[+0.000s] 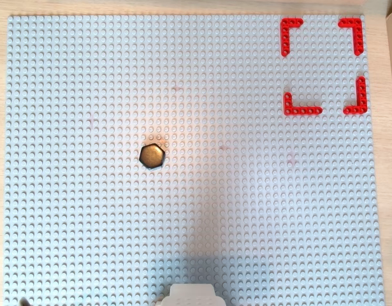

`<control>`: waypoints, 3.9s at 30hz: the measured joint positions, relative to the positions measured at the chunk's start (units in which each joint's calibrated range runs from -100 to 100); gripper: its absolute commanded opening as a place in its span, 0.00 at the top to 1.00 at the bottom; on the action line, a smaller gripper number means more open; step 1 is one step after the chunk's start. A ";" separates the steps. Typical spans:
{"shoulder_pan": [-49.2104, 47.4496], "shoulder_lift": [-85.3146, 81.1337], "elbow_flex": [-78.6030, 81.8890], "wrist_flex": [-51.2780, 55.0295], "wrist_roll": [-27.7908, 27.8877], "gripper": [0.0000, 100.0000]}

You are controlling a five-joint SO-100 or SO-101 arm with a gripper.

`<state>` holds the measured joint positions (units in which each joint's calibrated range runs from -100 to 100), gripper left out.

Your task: Grab the Lego and store it in red box

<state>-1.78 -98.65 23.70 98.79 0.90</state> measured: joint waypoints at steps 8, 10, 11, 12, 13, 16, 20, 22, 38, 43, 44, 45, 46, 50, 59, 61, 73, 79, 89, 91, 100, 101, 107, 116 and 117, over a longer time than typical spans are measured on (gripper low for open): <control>0.00 0.00 0.00 0.00 0.00 0.97; 0.00 0.00 0.00 0.00 -0.10 0.97; 0.00 0.00 0.00 0.00 -0.10 0.97; 0.00 0.00 0.00 0.00 -0.10 0.97; -0.36 0.00 0.00 0.00 0.00 0.97; -2.54 2.70 0.09 -0.35 1.17 0.97; -9.01 12.68 -0.18 -0.35 1.22 0.97; -12.07 18.85 -1.07 -0.26 1.22 0.97; -14.61 51.99 -2.86 -4.49 5.91 0.97; -17.52 54.27 6.62 -12.52 5.96 0.96; -17.52 54.35 8.86 -14.59 5.91 0.95; -17.52 54.35 10.91 -16.32 5.91 0.94; -17.16 54.35 12.88 -17.88 5.91 0.93; -17.67 54.69 18.34 -22.71 5.81 0.90; -17.16 56.80 25.31 -31.95 6.79 0.90; -17.16 59.85 25.31 -33.94 6.79 0.90; -17.23 73.96 25.49 -43.09 6.79 0.80; -14.61 73.96 25.94 -43.09 6.79 0.80; -11.85 74.81 29.79 -44.47 6.74 0.79; -11.92 74.81 30.32 -44.82 6.50 0.79; -15.85 75.06 30.59 -46.46 3.96 0.79; -15.92 75.57 30.59 -46.80 3.76 0.79; -16.28 80.90 30.59 -49.57 3.47 0.79; -15.85 82.84 30.59 -50.17 3.47 0.81; -15.92 82.84 30.59 -50.17 3.57 0.83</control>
<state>-17.70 -15.81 54.29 48.62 4.47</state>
